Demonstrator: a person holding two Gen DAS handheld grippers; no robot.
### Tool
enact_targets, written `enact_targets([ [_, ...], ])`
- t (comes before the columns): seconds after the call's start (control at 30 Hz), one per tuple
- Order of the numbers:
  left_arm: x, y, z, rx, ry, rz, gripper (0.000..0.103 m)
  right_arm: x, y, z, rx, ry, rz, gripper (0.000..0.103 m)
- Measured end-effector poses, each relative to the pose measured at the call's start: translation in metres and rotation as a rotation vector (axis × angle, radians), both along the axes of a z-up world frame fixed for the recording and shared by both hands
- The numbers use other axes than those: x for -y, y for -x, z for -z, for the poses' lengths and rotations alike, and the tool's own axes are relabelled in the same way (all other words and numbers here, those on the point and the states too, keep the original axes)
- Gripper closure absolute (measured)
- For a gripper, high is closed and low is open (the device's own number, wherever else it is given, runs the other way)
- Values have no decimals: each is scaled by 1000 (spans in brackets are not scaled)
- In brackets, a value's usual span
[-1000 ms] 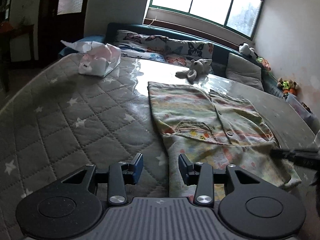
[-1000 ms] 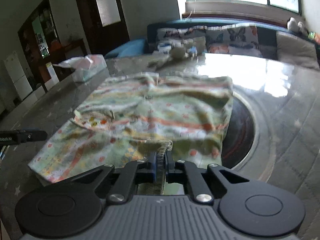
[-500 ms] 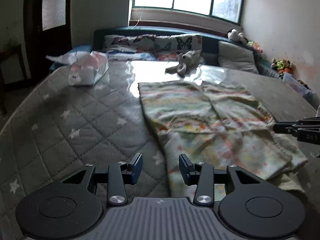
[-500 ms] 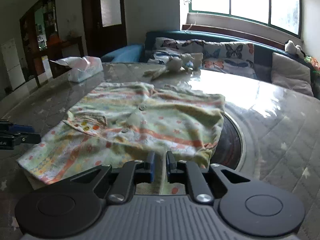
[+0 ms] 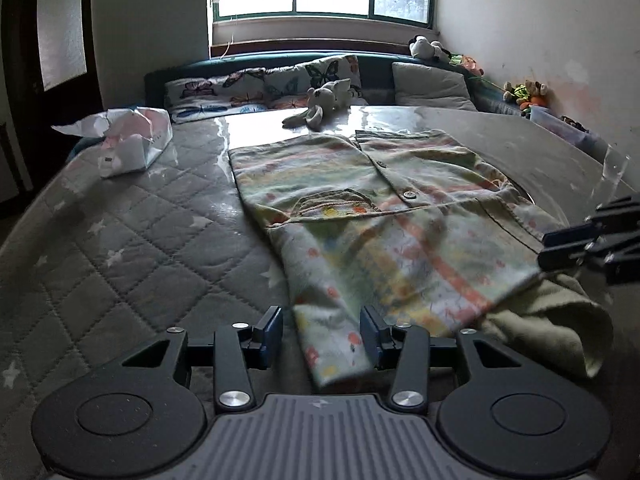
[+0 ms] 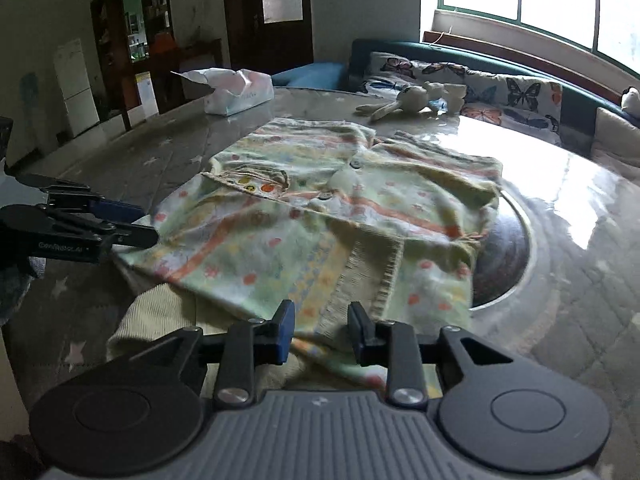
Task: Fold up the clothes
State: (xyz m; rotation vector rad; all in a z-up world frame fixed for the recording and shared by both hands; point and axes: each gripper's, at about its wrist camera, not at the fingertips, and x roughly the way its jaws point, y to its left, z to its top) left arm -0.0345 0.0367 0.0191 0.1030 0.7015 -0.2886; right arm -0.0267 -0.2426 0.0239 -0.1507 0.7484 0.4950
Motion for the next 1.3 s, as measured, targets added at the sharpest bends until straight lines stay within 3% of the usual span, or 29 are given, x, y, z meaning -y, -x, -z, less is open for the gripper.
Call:
enact_targets([
  [0.2, 5, 14, -5, 26, -41, 41, 57, 7, 1, 2, -17, -22, 15, 74],
  [0.37, 19, 39, -14, 78, -91, 177, 49, 16, 8, -5, -13, -25, 21, 74],
  [0.53, 46, 61, -5, 124, -165, 305, 48, 34, 16, -8, -10, -1, 62, 74],
  [0.7, 64, 69, 1, 153, -185, 391, 48, 54, 26, -1, -56, -5, 119, 73],
  [0.9, 72, 64, 6, 170, -201, 408, 48, 58, 28, -12, -5, -30, 127, 73],
  [1.13, 77, 65, 8, 193, -207, 430, 48, 58, 16, 7, -56, -39, 147, 73],
  [1.3, 74, 56, 1, 184, -143, 420, 49, 61, 22, -1, -34, -25, 135, 66],
])
